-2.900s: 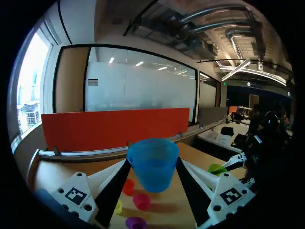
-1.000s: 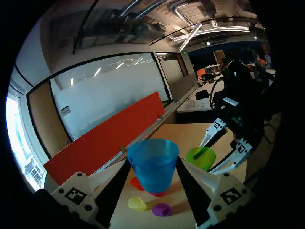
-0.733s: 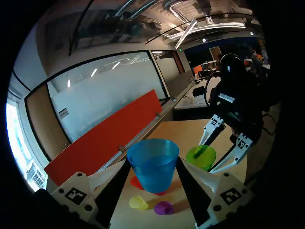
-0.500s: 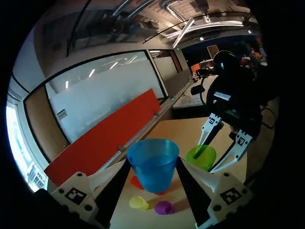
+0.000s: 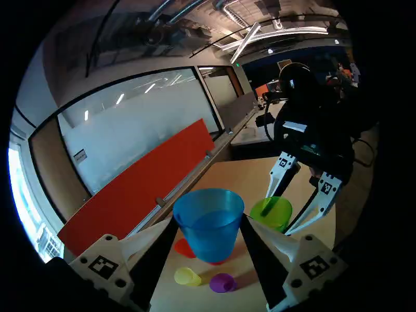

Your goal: Pour water

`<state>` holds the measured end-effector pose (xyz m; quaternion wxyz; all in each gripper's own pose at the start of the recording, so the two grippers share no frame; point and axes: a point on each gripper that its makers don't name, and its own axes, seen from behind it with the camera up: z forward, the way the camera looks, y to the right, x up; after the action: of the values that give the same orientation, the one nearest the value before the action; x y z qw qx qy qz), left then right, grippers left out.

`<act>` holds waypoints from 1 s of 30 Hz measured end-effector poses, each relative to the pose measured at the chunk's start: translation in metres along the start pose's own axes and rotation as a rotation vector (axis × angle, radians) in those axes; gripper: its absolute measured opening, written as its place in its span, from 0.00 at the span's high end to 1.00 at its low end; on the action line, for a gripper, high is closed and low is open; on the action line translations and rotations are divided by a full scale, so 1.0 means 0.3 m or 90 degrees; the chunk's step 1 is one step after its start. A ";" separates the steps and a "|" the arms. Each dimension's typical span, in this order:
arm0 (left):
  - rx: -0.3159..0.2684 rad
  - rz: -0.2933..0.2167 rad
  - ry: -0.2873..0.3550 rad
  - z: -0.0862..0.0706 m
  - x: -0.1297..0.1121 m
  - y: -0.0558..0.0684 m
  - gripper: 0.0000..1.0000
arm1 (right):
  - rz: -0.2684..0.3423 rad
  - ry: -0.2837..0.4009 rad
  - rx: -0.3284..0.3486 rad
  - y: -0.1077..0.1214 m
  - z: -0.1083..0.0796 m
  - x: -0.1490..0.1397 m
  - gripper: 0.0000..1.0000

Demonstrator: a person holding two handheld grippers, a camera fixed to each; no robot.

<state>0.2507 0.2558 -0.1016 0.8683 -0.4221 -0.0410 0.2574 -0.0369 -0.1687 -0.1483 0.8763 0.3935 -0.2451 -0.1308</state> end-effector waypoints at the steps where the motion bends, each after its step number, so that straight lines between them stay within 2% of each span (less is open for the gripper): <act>1: -0.001 0.002 -0.001 0.002 -0.001 0.001 0.15 | 0.000 0.000 0.000 0.003 0.000 0.000 0.15; 12: -0.020 0.027 -0.006 0.026 -0.007 0.022 0.15 | -0.009 -0.009 0.001 0.015 0.001 -0.005 0.16; 20: -0.039 0.071 -0.010 0.044 0.000 0.039 0.15 | -0.012 -0.014 0.010 0.003 0.002 -0.010 0.15; 30: -0.067 0.135 -0.017 0.074 0.006 0.090 0.15 | -0.014 -0.016 0.017 0.002 -0.002 -0.014 0.15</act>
<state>0.2347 0.2861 -0.1080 0.8120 -0.4658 -0.0210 0.3510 -0.0401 -0.1662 -0.1496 0.8664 0.4062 -0.2536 -0.1418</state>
